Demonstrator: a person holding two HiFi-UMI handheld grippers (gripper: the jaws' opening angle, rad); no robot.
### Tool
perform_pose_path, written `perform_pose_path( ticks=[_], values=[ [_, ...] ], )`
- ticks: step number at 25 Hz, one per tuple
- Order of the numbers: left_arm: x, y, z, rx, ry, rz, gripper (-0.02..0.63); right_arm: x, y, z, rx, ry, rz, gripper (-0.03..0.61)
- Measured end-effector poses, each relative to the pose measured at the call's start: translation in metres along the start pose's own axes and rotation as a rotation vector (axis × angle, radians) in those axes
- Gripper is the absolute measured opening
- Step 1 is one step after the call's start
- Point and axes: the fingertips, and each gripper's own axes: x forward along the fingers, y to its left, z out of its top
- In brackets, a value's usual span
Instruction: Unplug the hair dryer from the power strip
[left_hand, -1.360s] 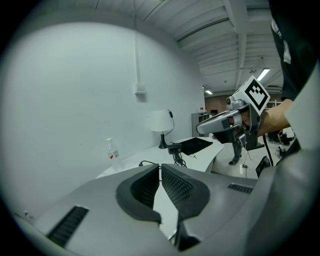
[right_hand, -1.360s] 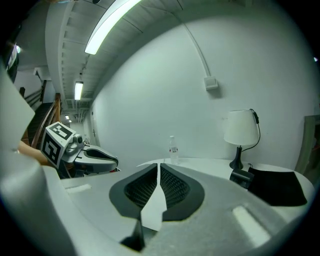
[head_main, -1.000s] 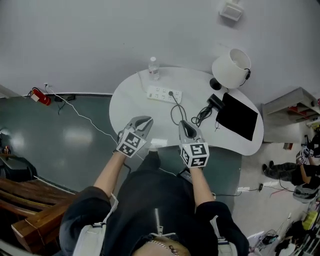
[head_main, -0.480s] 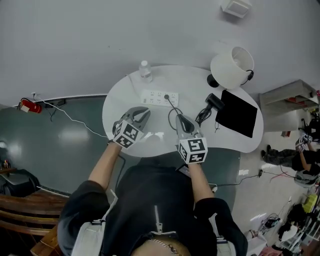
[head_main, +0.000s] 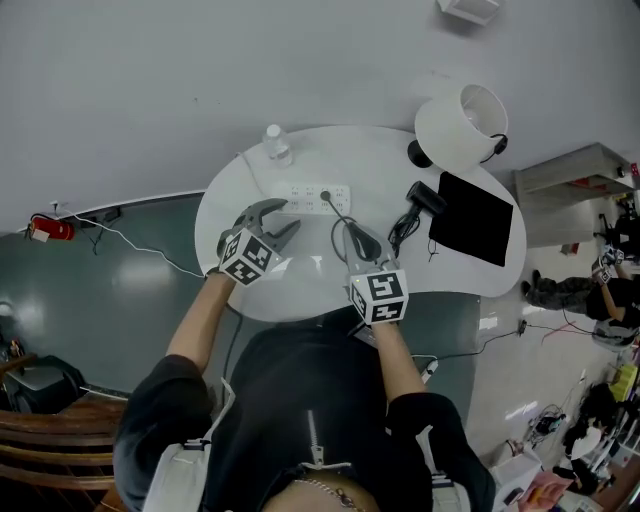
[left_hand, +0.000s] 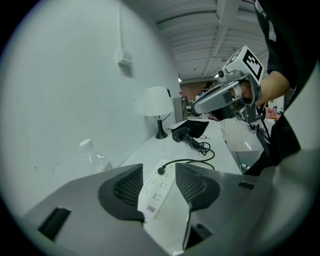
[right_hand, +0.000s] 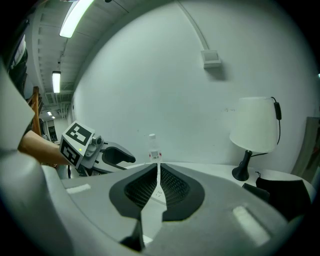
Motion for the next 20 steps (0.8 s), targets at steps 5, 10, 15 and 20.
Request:
perform_pose_path(
  ticks=[5,10,15,20],
  values=[
    [0.021,0.001,-0.009,0.05,0.036,-0.046,0.246,0.011,-0.008,-0.006,0.004,0.022,0.006,0.008],
    [0.036,0.004,-0.02,0.068,0.084,-0.089,0.292,0.023,-0.013,-0.01,0.005,0.045,0.023,0.009],
    [0.049,0.01,-0.029,0.112,0.137,-0.132,0.341,0.035,-0.016,-0.01,0.006,0.055,0.037,0.008],
    [0.061,0.012,-0.034,0.182,0.195,-0.185,0.38,0.044,-0.019,-0.013,0.009,0.068,0.049,0.009]
  ],
)
